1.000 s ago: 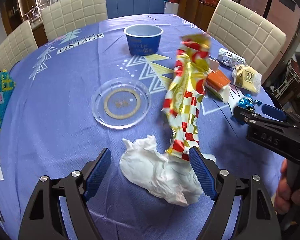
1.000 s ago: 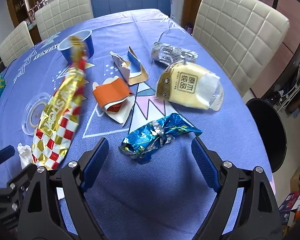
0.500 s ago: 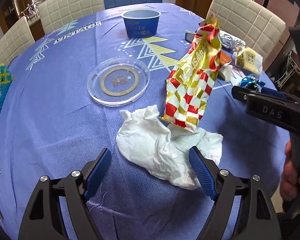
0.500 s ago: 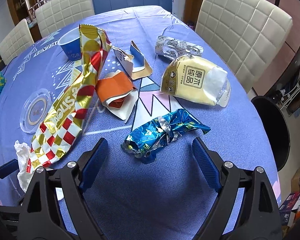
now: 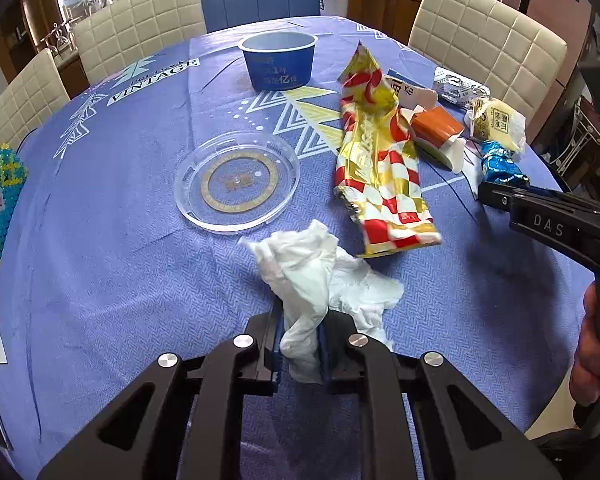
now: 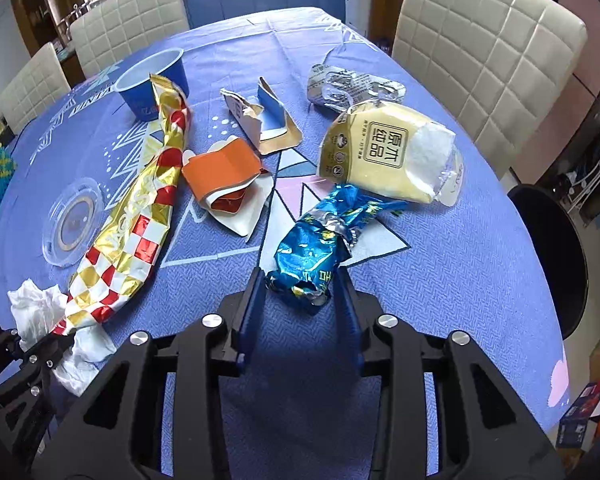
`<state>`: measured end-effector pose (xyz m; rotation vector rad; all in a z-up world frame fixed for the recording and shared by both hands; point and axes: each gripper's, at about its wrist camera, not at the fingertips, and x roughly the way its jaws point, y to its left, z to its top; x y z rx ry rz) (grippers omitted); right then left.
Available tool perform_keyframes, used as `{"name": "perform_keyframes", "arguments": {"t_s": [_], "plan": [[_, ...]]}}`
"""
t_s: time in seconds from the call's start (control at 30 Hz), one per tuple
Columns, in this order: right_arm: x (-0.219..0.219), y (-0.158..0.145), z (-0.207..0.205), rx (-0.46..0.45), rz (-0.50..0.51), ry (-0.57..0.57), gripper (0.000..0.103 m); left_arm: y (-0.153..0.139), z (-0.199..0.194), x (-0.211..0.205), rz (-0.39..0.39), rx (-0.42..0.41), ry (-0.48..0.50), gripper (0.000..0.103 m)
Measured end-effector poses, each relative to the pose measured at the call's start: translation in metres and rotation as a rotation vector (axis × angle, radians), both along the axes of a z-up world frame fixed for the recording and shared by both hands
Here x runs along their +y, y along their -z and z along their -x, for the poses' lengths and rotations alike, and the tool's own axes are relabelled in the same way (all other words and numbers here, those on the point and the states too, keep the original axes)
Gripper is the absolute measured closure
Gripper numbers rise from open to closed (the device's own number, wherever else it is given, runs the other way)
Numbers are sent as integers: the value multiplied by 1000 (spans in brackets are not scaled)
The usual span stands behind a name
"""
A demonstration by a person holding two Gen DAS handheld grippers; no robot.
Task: Collect trash
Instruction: 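Carry the wrapper and tissue to the black bin and release both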
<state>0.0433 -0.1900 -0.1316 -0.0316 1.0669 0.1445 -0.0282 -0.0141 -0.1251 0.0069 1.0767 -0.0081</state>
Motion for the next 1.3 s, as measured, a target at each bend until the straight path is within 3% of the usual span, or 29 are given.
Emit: {"name": "perform_keyframes", "arguments": {"t_s": [0.3,0.83,1.3], "plan": [[-15,-29,5,-54,-3,16,71,-42,-6,-39,-7,-132,126,93],[-108,-74,12,-157,36,214,71,-86,-45,-132,23,-257,397,92],[-184,-82,1,-175,69,377,70,-77,-90,-213,8,-245,555,92]]}}
